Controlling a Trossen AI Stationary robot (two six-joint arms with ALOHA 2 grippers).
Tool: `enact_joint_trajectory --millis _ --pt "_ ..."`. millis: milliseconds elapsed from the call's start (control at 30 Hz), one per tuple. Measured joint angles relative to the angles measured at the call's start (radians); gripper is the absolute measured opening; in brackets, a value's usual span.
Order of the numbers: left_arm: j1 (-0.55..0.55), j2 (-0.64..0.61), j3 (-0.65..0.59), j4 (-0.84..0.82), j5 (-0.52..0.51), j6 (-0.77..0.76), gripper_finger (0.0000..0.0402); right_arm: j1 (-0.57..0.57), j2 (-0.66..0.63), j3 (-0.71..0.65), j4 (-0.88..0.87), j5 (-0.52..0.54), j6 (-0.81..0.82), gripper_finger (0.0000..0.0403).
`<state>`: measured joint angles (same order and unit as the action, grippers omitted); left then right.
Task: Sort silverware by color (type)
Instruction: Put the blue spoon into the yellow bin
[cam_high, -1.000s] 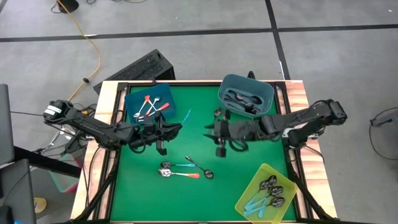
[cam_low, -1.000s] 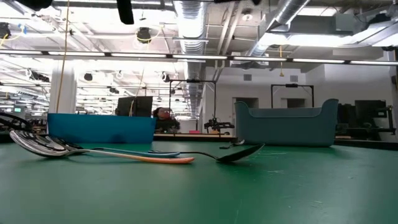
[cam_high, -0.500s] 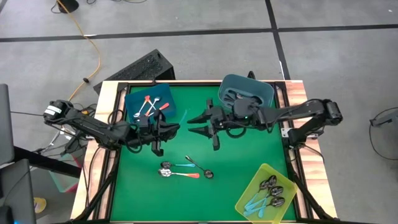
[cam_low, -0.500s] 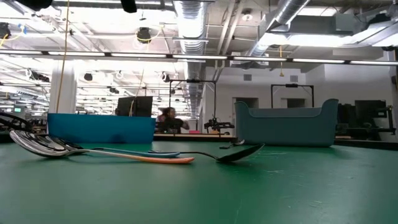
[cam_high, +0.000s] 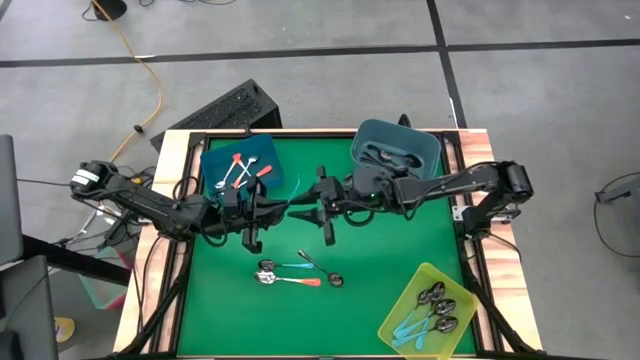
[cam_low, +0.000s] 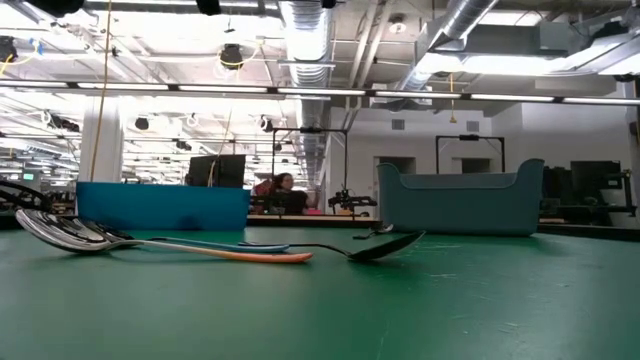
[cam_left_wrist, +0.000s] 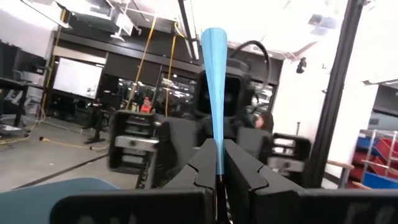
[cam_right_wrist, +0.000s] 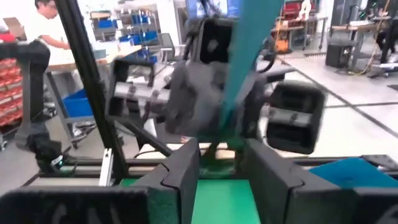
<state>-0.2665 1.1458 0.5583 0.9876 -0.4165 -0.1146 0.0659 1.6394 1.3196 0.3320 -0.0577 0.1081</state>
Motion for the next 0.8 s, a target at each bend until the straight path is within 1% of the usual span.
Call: enact_joint_trajectory --millis 267,467,633,700,800 --pt "0.000 0.001 0.000 -0.002 -0.003 0.000 0.0000 -0.034 -0.015 0.002 0.020 -0.002 0.000 0.0147" --pt "0.000 0.001 0.000 -0.012 0.002 0.005 0.0000 -0.035 -0.016 0.003 0.087 0.000 -0.001 0.0147" --pt "0.000 0.001 0.000 -0.012 -0.001 0.014 0.0000 -0.035 -0.017 0.018 0.084 0.000 -0.003 0.0147" --pt "0.000 0.001 0.000 -0.011 -0.004 0.020 0.0000 -0.035 -0.017 0.019 0.084 0.001 -0.003 0.0142" --pt "0.000 0.001 0.000 -0.012 -0.007 0.024 0.0000 -0.035 -0.017 0.019 0.083 0.001 -0.003 0.0120"
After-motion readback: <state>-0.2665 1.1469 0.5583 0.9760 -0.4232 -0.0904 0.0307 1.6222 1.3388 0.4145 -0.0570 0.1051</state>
